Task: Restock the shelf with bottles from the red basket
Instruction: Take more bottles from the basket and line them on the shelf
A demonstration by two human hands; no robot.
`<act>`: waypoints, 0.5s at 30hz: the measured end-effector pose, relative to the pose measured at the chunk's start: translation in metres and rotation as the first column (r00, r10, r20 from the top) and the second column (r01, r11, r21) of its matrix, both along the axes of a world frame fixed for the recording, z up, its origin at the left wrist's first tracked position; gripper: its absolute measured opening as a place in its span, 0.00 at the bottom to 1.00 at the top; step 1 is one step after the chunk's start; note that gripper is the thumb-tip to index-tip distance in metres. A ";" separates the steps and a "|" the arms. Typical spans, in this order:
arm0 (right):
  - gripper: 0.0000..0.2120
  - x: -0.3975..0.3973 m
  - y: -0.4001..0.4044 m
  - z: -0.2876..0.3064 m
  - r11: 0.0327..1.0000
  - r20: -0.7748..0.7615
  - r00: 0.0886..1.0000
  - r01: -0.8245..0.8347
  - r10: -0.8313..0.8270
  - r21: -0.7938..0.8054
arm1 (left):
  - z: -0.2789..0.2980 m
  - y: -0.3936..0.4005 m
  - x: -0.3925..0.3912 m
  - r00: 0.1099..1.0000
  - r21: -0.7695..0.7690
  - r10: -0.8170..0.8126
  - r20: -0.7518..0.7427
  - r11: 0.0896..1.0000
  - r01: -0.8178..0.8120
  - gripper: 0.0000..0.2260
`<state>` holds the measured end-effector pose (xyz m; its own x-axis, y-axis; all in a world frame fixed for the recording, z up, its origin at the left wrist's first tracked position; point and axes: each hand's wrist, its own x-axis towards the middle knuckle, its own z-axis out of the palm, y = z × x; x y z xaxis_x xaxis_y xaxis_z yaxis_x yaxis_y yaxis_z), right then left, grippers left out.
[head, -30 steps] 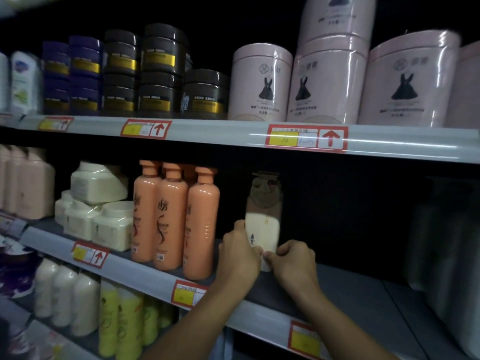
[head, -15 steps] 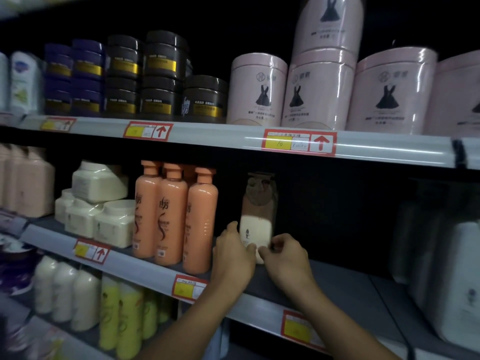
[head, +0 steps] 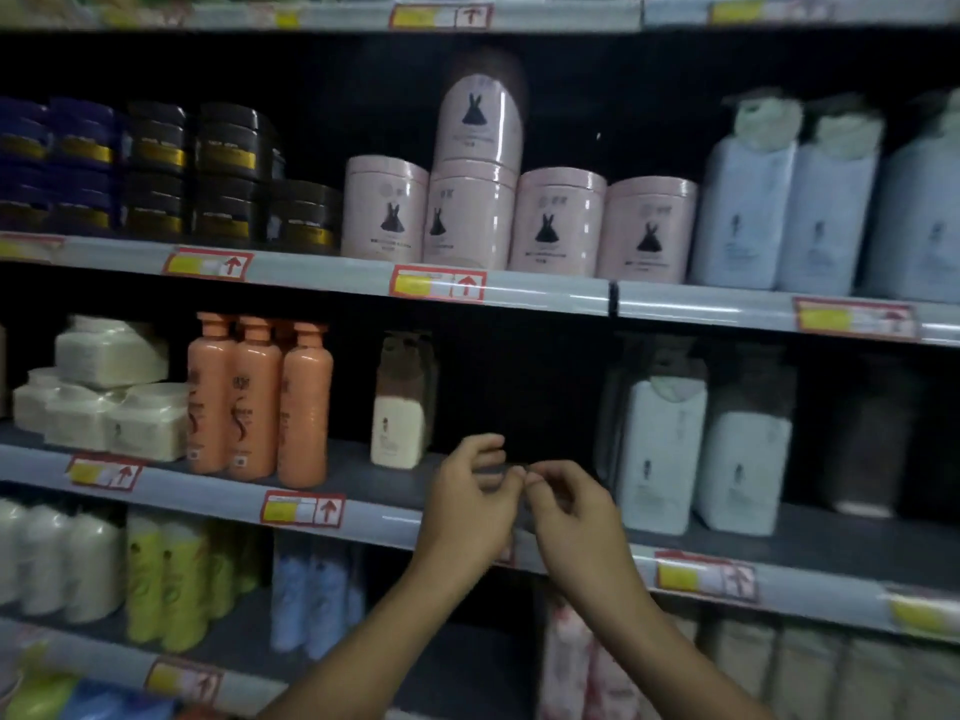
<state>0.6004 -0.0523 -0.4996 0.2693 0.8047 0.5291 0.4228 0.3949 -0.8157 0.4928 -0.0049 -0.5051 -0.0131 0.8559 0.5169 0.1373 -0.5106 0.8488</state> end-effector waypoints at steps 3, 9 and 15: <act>0.05 0.034 -0.043 -0.015 0.999 -0.011 0.999 0.033 -0.033 -0.023 | -0.015 -0.033 0.037 0.997 0.009 -0.082 -0.011 0.997 0.082 0.15; 0.07 0.099 -0.113 -0.068 0.986 0.031 0.989 0.146 -0.144 -0.083 | -0.069 -0.087 0.089 0.978 -0.046 -0.210 -0.016 0.977 0.209 0.17; 0.11 0.141 -0.151 -0.149 0.943 0.141 0.968 0.237 -0.209 -0.234 | -0.146 -0.110 0.107 0.953 -0.131 -0.272 -0.133 0.958 0.256 0.16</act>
